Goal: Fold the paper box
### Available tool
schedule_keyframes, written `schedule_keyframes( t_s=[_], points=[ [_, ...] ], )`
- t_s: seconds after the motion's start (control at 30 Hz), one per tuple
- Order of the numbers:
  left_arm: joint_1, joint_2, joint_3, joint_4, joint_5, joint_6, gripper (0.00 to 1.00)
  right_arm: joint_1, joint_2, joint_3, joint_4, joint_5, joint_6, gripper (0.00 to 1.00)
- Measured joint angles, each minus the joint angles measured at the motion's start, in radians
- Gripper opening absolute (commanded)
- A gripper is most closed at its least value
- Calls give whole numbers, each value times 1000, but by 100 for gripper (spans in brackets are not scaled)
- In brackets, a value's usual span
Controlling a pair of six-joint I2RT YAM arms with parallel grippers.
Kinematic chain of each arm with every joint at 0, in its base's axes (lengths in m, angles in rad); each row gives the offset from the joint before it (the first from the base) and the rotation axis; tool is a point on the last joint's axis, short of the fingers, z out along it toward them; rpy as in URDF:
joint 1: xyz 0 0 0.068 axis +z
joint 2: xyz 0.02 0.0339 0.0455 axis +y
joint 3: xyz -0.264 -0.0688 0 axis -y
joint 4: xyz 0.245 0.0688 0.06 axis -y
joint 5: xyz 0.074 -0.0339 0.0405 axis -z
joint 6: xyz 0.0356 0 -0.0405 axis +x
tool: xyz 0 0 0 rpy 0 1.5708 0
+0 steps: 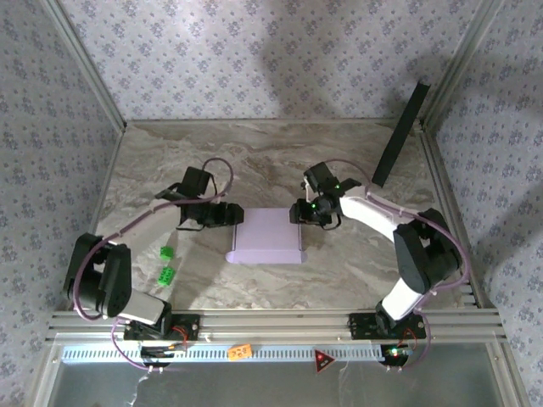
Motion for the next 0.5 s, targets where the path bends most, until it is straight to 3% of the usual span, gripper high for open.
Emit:
schedule_keyframes(
  t_s=[0.27, 0.5],
  points=[
    [25, 166, 45, 7, 34, 28, 52, -21, 144, 101, 0, -36, -46, 40],
    [32, 179, 30, 31, 78, 18, 44, -24, 164, 109, 0, -35, -55, 32]
  ],
)
